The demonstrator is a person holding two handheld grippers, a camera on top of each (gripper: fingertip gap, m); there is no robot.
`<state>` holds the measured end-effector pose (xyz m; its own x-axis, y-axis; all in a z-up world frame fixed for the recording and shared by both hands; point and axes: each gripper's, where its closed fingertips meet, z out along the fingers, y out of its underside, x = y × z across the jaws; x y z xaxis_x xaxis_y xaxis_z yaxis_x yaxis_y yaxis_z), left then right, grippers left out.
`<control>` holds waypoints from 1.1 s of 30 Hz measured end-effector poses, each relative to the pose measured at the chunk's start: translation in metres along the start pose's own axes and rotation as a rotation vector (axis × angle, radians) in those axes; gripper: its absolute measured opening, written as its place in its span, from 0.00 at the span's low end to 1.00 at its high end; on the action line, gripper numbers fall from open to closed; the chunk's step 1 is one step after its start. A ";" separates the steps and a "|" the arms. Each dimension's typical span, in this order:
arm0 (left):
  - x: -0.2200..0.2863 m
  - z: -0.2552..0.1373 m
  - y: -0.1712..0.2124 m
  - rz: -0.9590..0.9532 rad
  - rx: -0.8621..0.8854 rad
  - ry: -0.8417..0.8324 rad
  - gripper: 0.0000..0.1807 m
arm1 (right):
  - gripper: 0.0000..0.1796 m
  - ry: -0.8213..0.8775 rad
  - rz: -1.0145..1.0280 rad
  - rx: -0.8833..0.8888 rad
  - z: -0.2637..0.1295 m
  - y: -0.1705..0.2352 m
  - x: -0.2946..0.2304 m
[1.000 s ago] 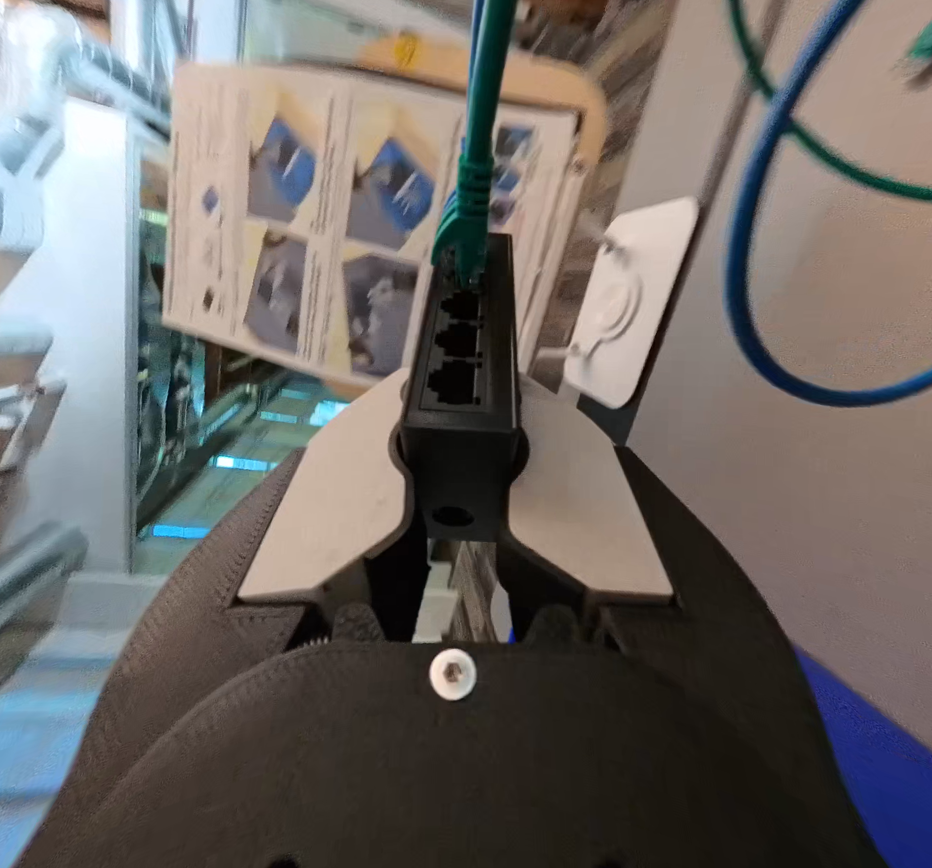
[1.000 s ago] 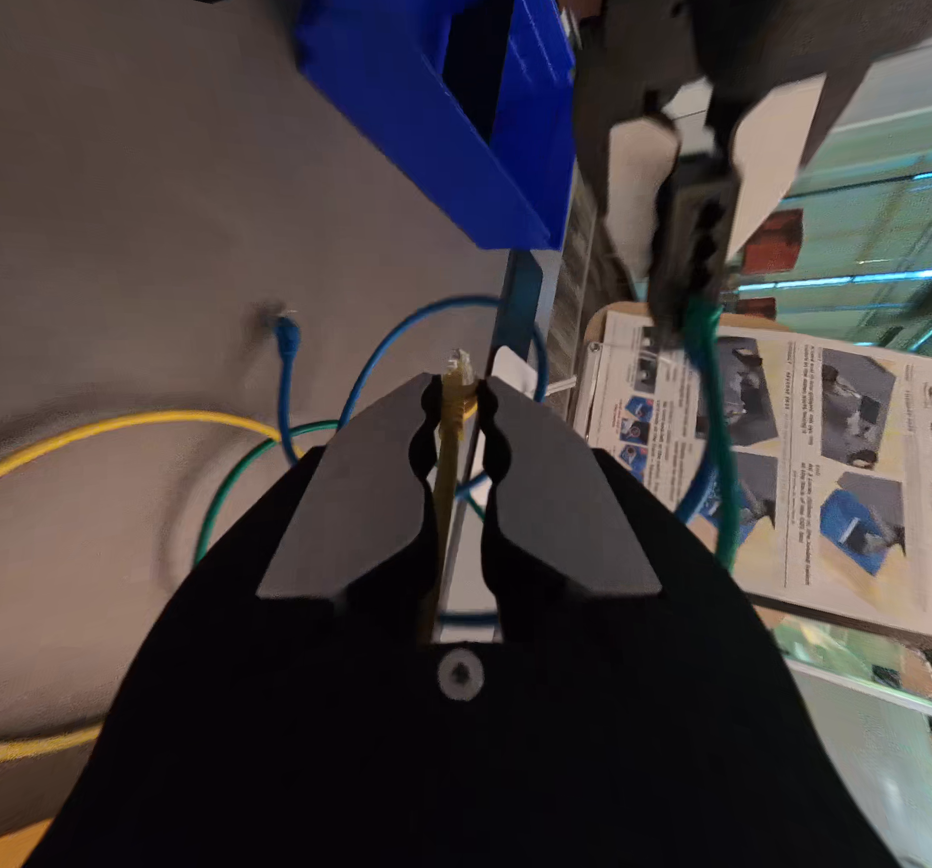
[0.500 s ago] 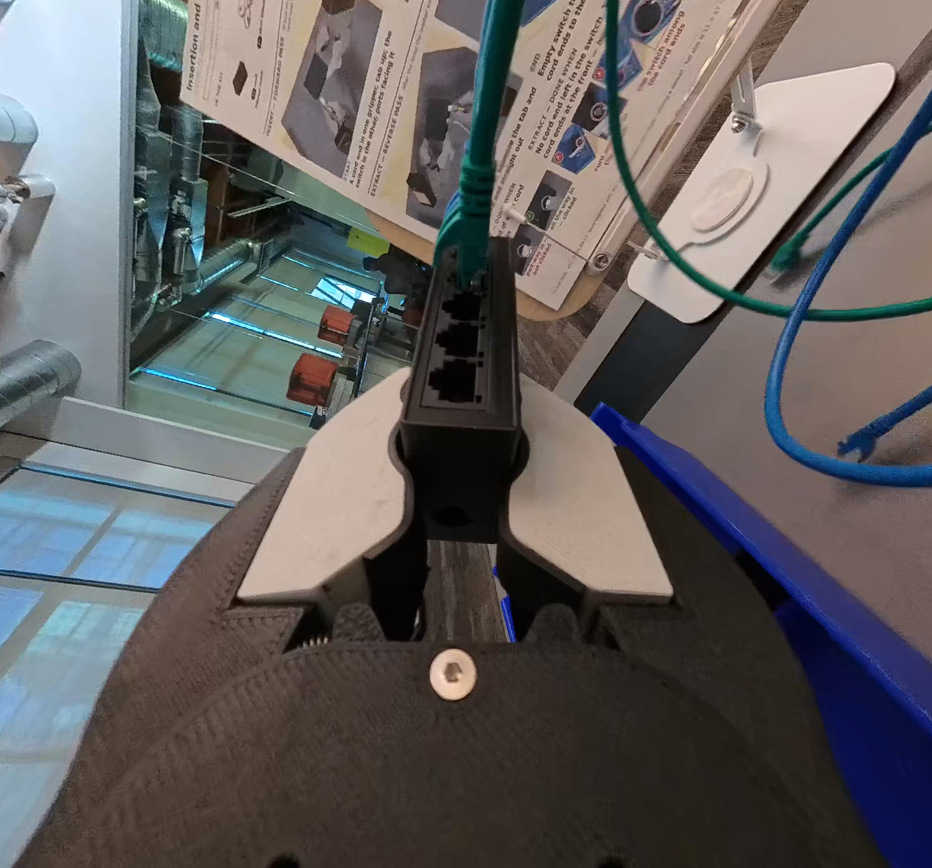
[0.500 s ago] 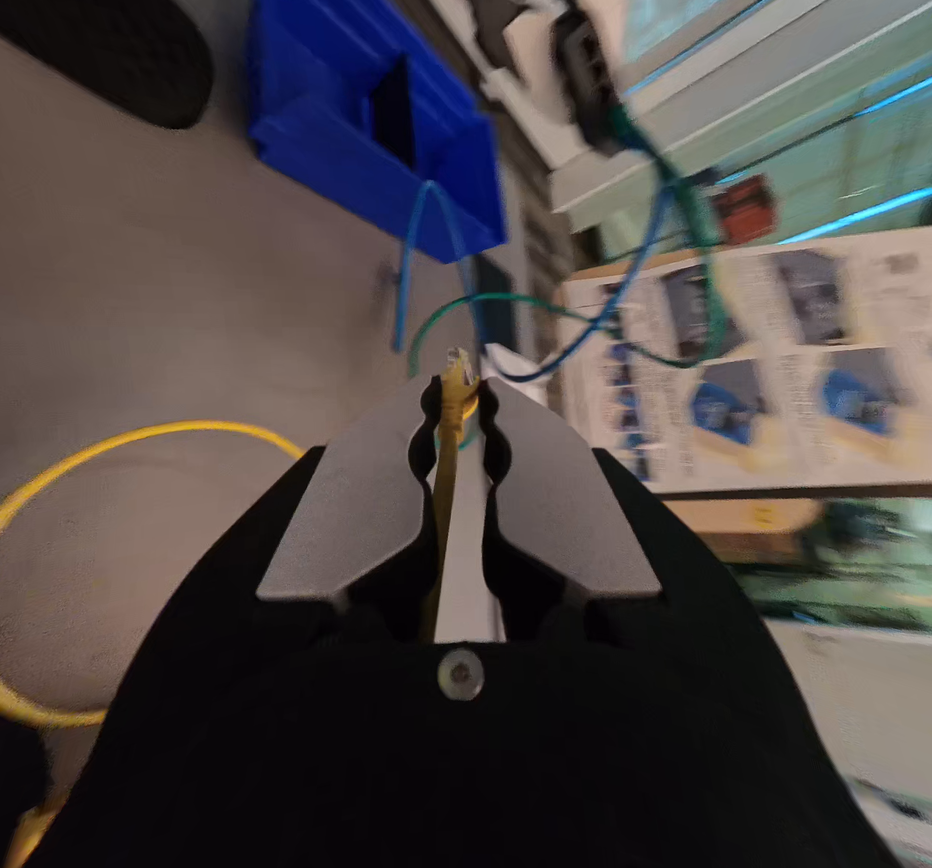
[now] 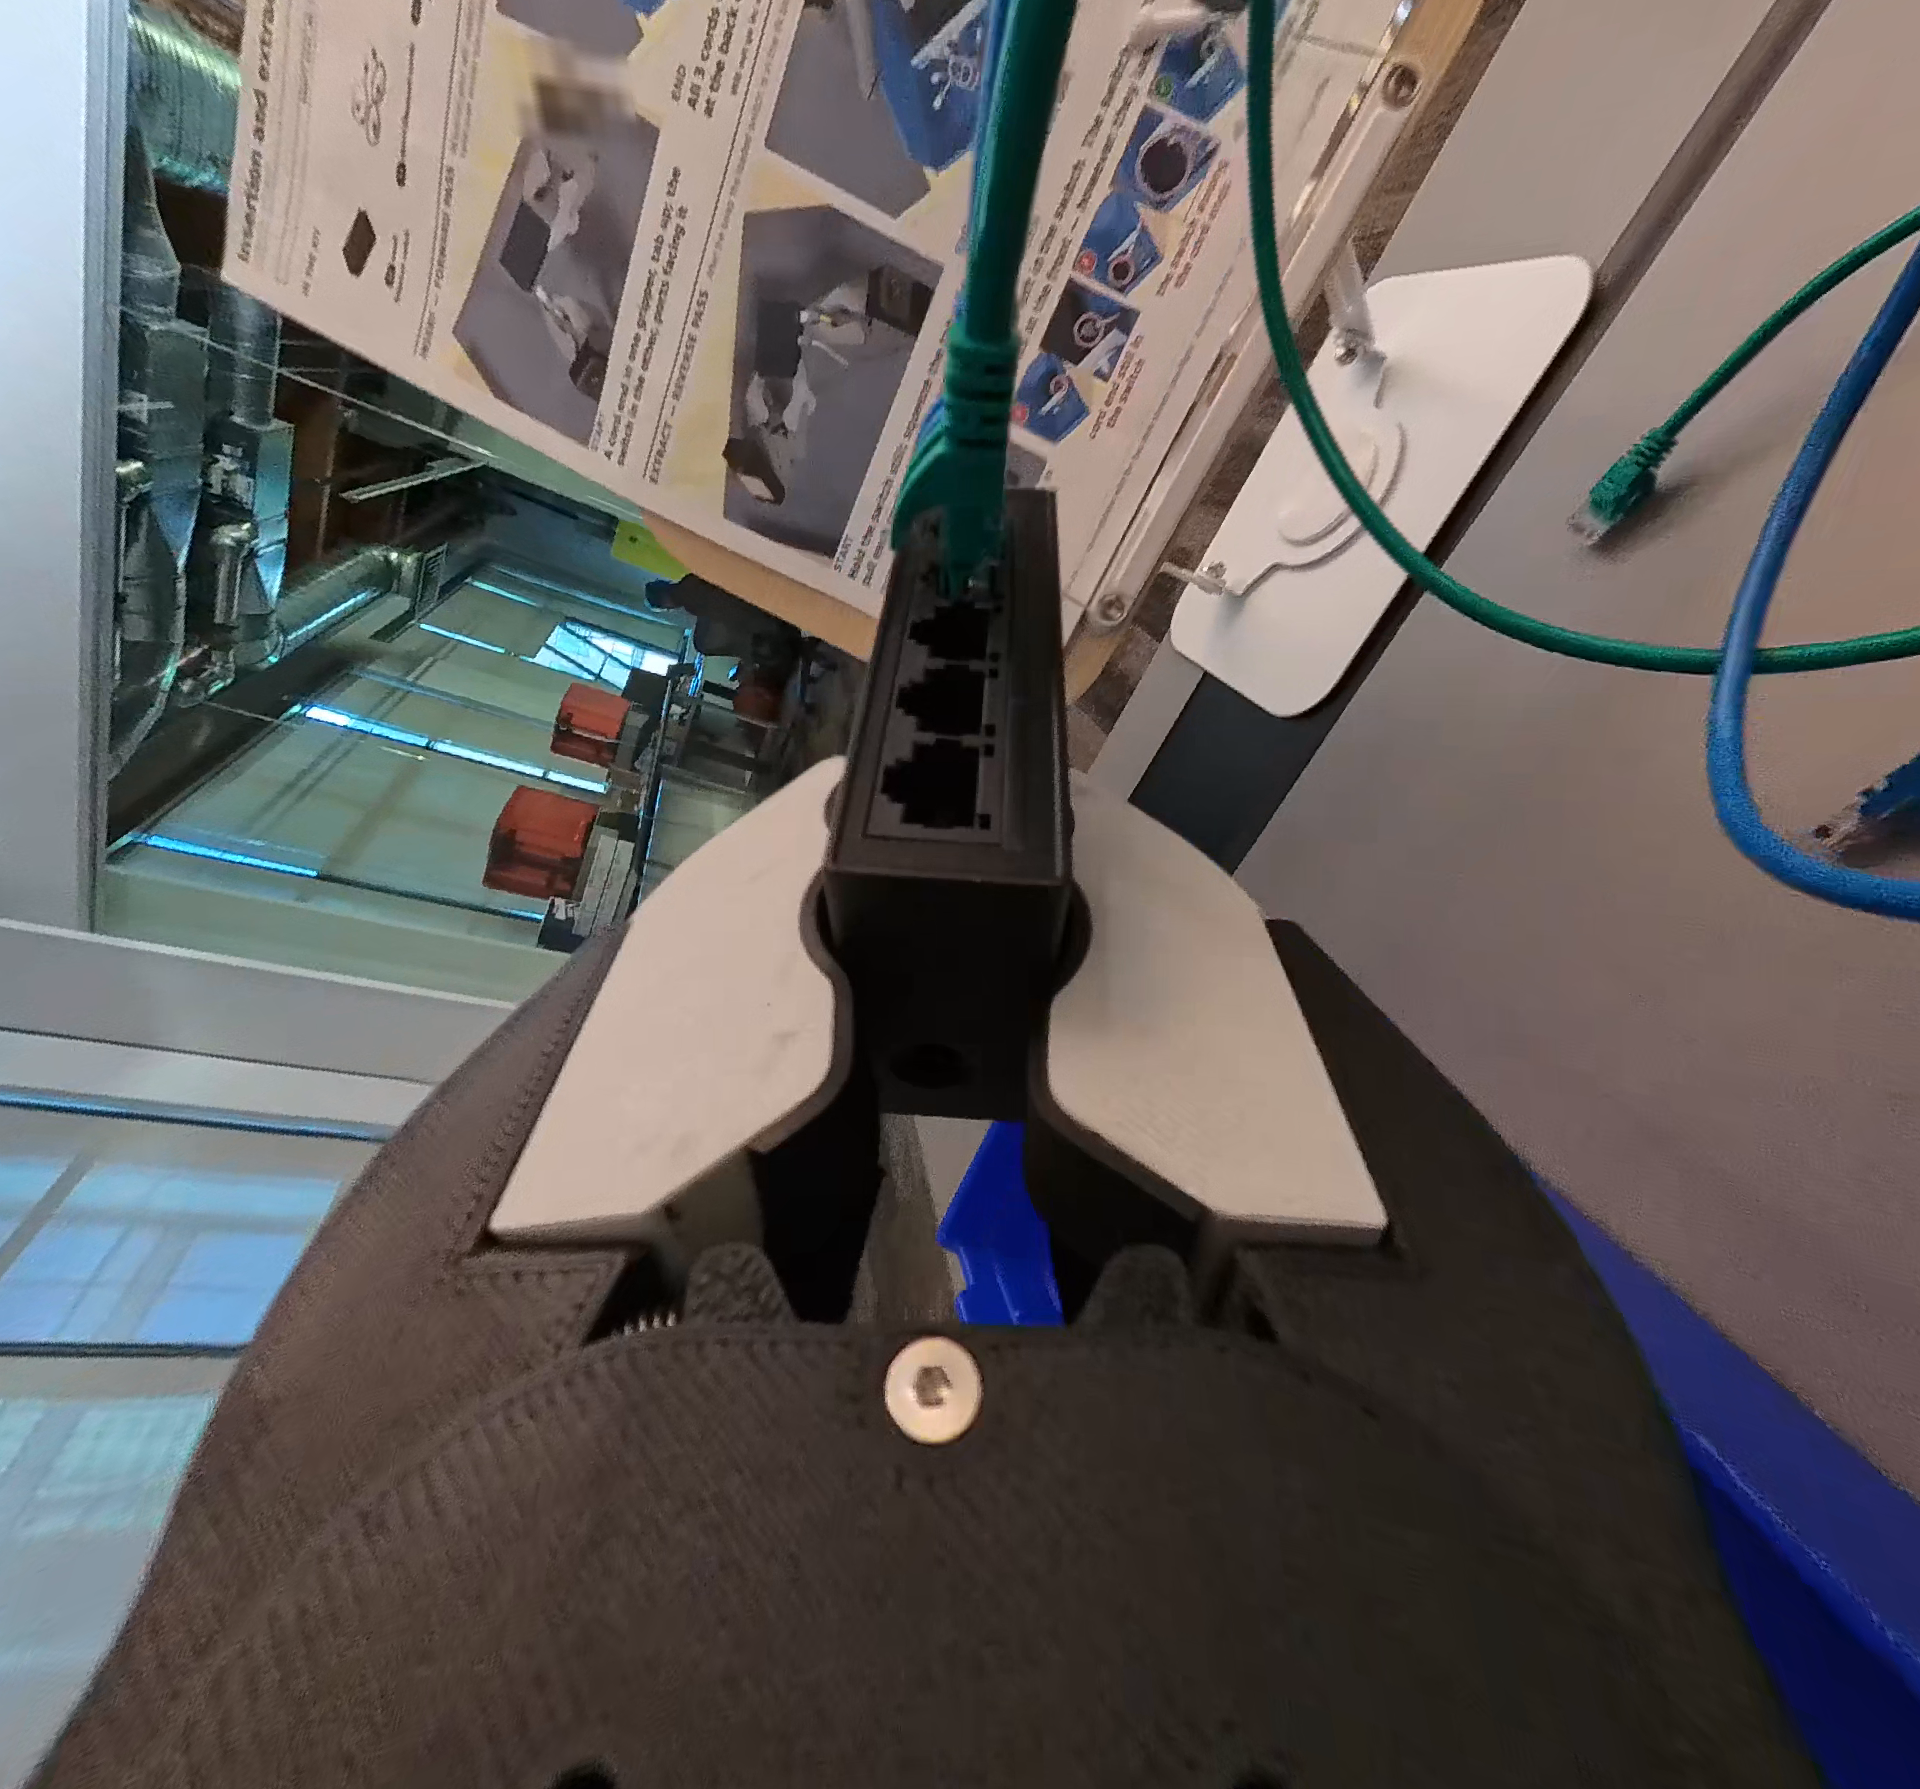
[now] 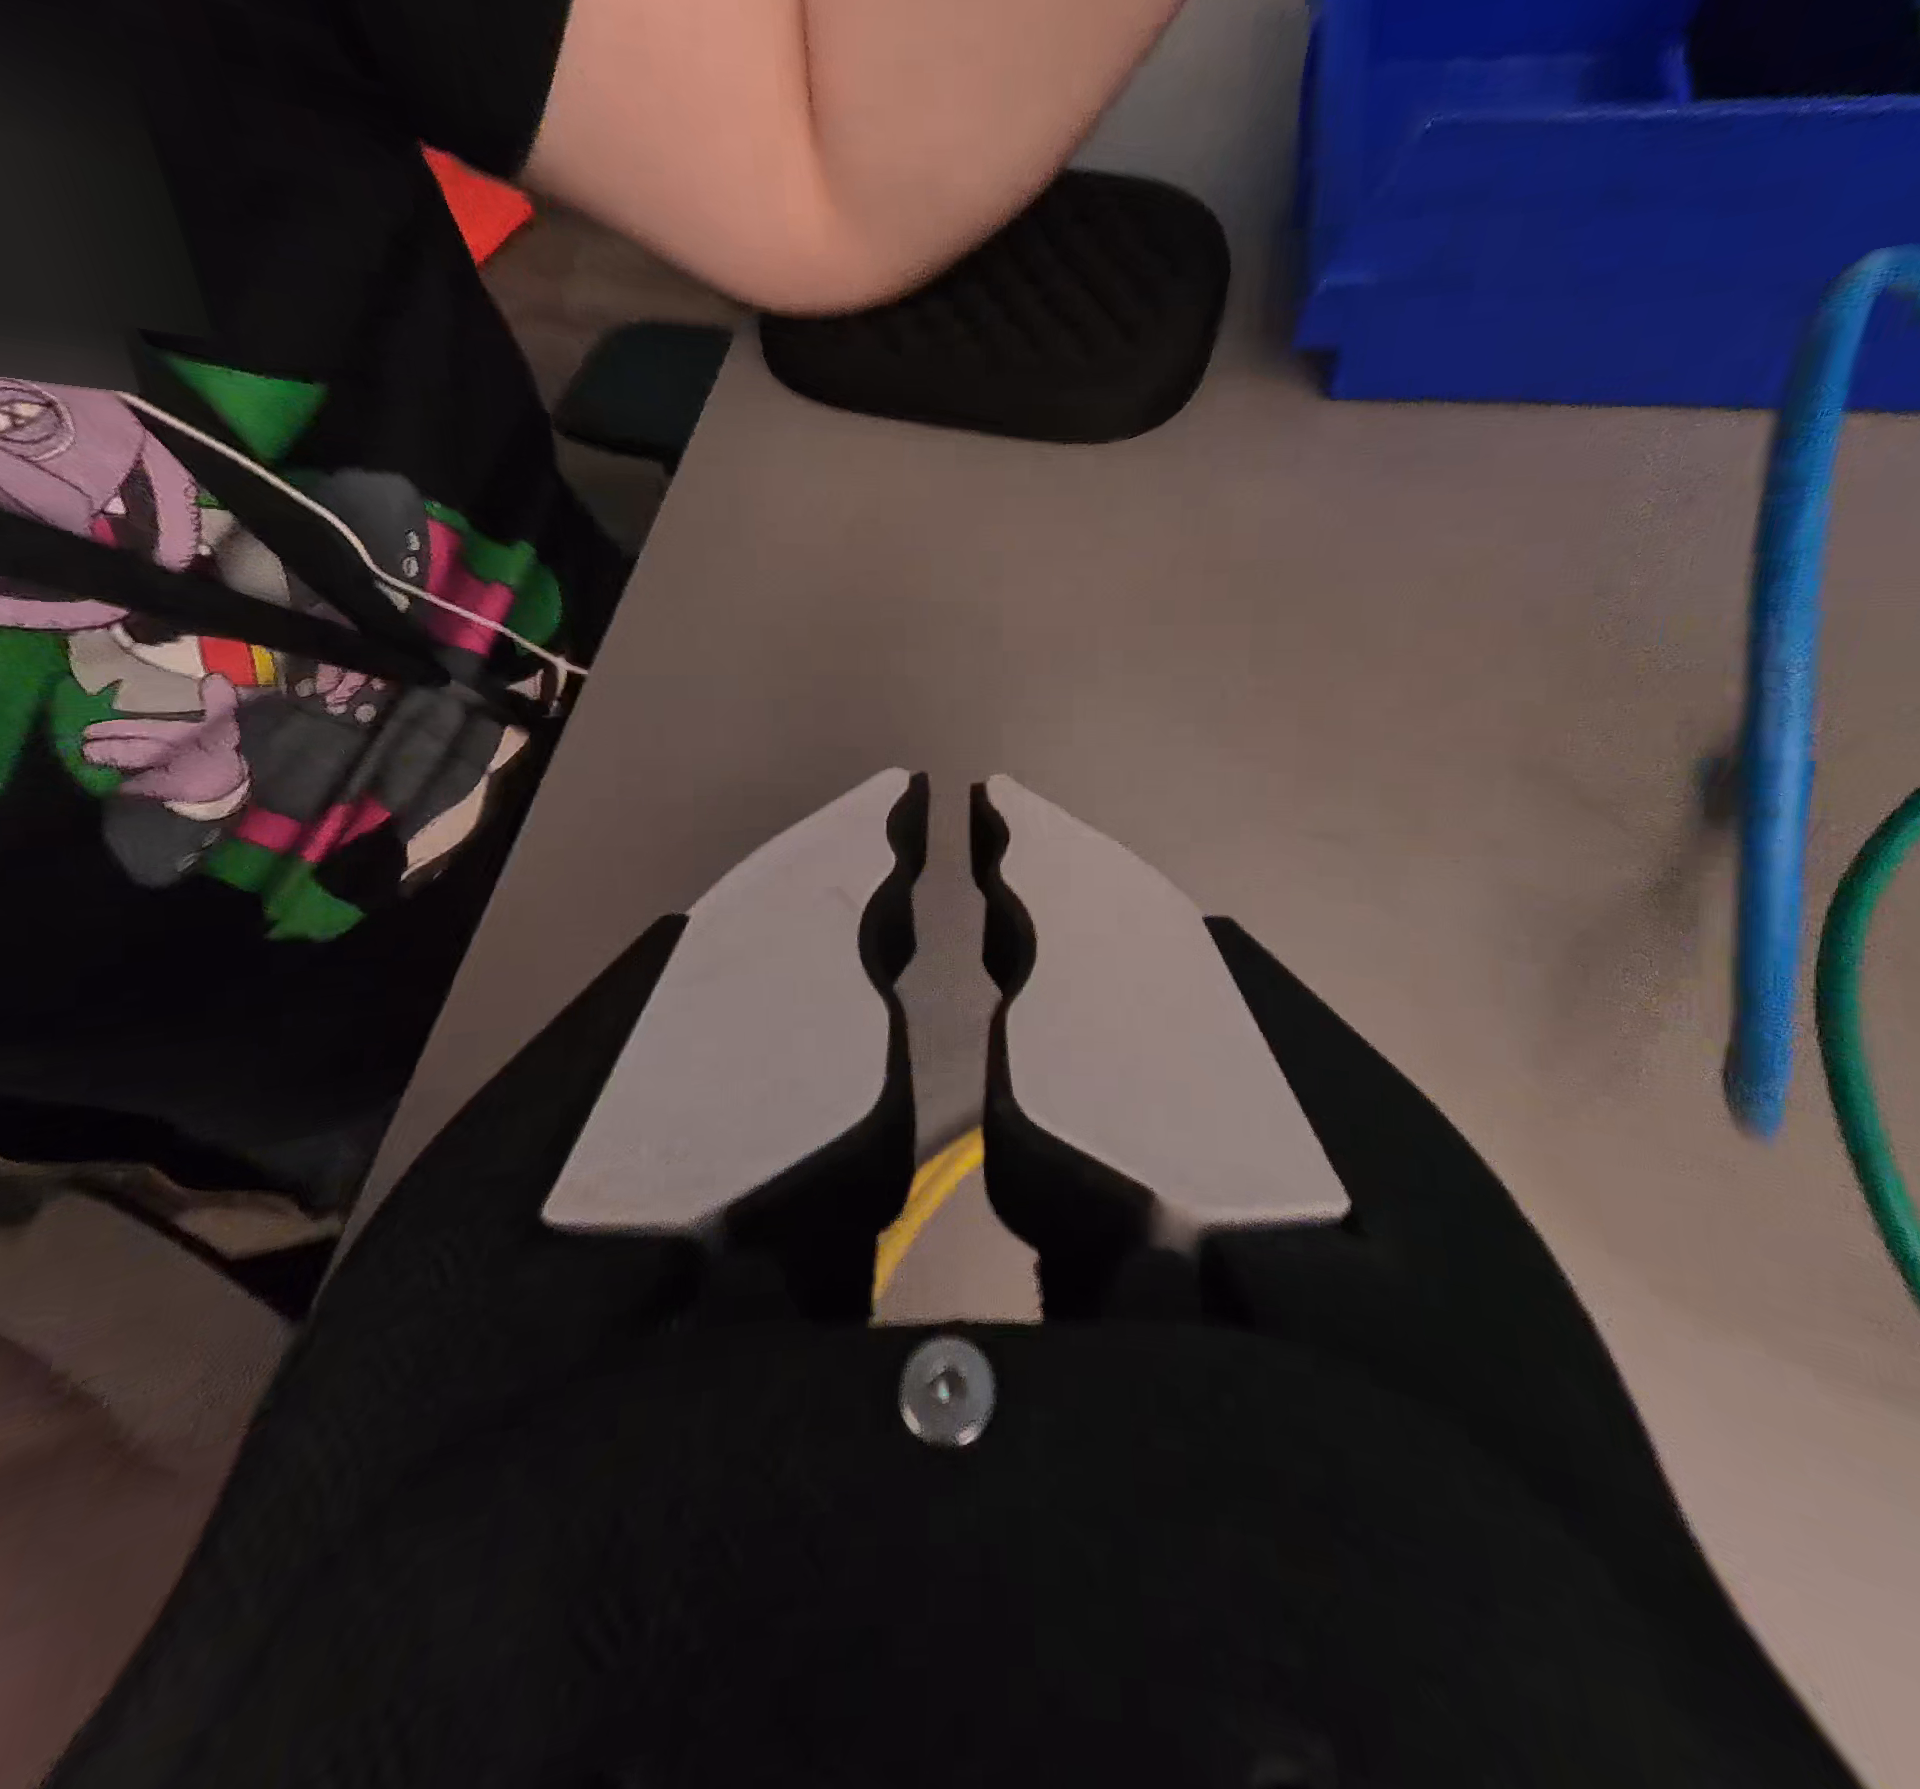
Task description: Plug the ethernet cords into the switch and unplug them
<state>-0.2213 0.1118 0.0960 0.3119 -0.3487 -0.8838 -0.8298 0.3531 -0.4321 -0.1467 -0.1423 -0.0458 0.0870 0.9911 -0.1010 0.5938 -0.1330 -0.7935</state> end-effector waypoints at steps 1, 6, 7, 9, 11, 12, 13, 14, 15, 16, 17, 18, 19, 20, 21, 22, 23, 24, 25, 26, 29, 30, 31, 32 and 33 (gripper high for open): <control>0.002 -0.001 -0.003 0.001 0.012 0.008 0.16 | 0.07 0.053 -0.010 0.019 0.002 0.003 -0.003; 0.006 -0.007 -0.016 -0.006 0.064 0.032 0.16 | 0.16 0.544 -0.095 0.078 -0.026 0.015 0.003; 0.007 -0.008 -0.019 -0.008 0.075 0.037 0.16 | 0.22 0.573 -0.049 0.019 -0.028 0.028 -0.003; 0.008 -0.011 -0.023 -0.010 0.094 0.045 0.16 | 0.31 0.521 0.088 -0.068 -0.015 0.054 -0.024; 0.009 -0.014 -0.028 -0.008 0.110 0.049 0.16 | 0.32 0.535 0.182 -0.131 -0.002 0.079 -0.031; 0.009 -0.015 -0.031 -0.007 0.117 0.051 0.16 | 0.32 0.587 0.222 -0.196 -0.001 0.098 -0.026; 0.010 -0.016 -0.033 -0.005 0.125 0.053 0.16 | 0.32 0.612 0.268 -0.248 0.000 0.114 -0.023; 0.011 -0.017 -0.035 -0.003 0.131 0.054 0.16 | 0.31 0.634 0.318 -0.273 0.000 0.125 -0.020; 0.011 -0.018 -0.037 -0.002 0.137 0.056 0.16 | 0.27 0.646 0.371 -0.273 0.000 0.132 -0.016; 0.012 -0.019 -0.038 -0.001 0.142 0.060 0.16 | 0.23 0.639 0.421 -0.266 0.003 0.137 -0.013; 0.013 -0.019 -0.039 -0.002 0.146 0.061 0.16 | 0.19 0.614 0.457 -0.263 0.009 0.140 -0.013; 0.012 -0.019 -0.039 -0.003 0.148 0.061 0.17 | 0.15 0.610 0.474 -0.220 0.013 0.137 -0.009; 0.011 -0.020 -0.038 -0.006 0.149 0.059 0.17 | 0.12 0.622 0.482 -0.191 0.016 0.135 -0.005; 0.010 -0.020 -0.037 -0.013 0.150 0.059 0.17 | 0.07 0.633 0.472 -0.178 0.018 0.133 -0.002; 0.008 -0.020 -0.036 -0.020 0.151 0.058 0.17 | 0.07 0.624 0.461 -0.177 0.021 0.131 -0.001; 0.006 -0.020 -0.034 -0.028 0.151 0.056 0.16 | 0.07 0.618 0.475 -0.183 0.023 0.130 -0.001; 0.005 -0.020 -0.032 -0.036 0.149 0.056 0.16 | 0.07 0.605 0.481 -0.179 0.026 0.127 -0.002; 0.003 -0.020 -0.029 -0.043 0.146 0.055 0.16 | 0.07 0.572 0.477 -0.143 0.033 0.120 -0.005; 0.000 -0.020 -0.027 -0.050 0.143 0.050 0.16 | 0.07 0.535 0.483 -0.085 0.039 0.110 -0.009; -0.002 -0.020 -0.024 -0.057 0.140 0.046 0.16 | 0.07 0.481 0.507 -0.011 0.044 0.097 -0.015; -0.008 -0.020 -0.017 -0.083 0.132 0.043 0.16 | 0.07 0.316 0.581 0.268 0.041 0.050 -0.031; -0.009 -0.020 -0.015 -0.090 0.131 0.041 0.16 | 0.07 0.257 0.605 0.370 0.034 0.035 -0.037; -0.010 -0.020 -0.013 -0.096 0.130 0.041 0.16 | 0.07 0.204 0.631 0.477 0.024 0.021 -0.042; -0.011 -0.019 -0.012 -0.100 0.128 0.040 0.16 | 0.07 0.160 0.659 0.587 0.012 0.009 -0.046; -0.012 -0.019 -0.010 -0.102 0.125 0.039 0.16 | 0.07 0.111 0.674 0.692 -0.002 -0.002 -0.051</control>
<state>-0.2252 0.0959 0.1143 0.3716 -0.4205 -0.8277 -0.7301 0.4183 -0.5403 -0.1502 -0.1925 -0.0377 0.3327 0.6976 -0.6346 -0.2071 -0.6024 -0.7708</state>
